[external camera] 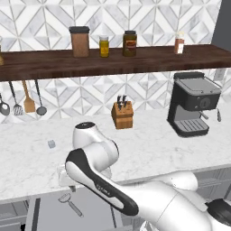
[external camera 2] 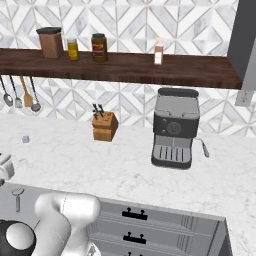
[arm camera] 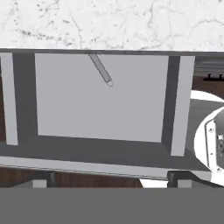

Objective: Pick the peeler from the drawer and place it on the counter.

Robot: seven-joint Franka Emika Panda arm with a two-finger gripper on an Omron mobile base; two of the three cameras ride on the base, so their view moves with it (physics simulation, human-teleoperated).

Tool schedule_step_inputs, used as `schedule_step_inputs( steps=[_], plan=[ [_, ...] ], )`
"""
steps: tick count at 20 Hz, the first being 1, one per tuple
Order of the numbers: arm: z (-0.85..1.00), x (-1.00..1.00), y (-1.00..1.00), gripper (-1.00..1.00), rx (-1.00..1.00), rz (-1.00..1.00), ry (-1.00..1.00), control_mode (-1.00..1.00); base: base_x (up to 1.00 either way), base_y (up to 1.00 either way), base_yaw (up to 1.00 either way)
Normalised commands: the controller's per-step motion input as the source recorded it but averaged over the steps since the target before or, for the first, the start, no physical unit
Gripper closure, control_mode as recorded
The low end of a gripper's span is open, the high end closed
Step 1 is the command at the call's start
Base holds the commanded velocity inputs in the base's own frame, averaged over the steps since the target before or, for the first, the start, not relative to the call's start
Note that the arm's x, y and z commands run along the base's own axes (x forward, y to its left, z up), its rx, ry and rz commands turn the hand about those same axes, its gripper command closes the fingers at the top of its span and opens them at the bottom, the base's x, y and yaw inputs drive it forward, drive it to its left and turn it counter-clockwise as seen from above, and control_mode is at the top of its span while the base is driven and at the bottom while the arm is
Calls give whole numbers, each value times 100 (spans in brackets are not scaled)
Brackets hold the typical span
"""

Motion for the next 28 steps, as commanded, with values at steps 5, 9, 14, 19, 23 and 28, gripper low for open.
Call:
schedule_step_inputs(
  steps=[5, 9, 14, 19, 23, 28],
  plan=[
    [-75, -31, 42, -100, 1, 5, 1, -100, 0, 0, 0],
    [-64, 7, 12, -100, 0, 0, -4, -100, 0, 0, 0],
    [-73, 2, 52, -100, -1, 1, 2, -100, 0, 0, 0],
    [-56, 1, 42, -100, 0, 0, 1, -100, 0, 0, 0],
    [-41, 6, 17, -100, 0, 2, 0, -100, 0, 0, 0],
    [-42, 2, 11, -100, 0, 2, 0, -100, 0, 0, 0]
  ],
)
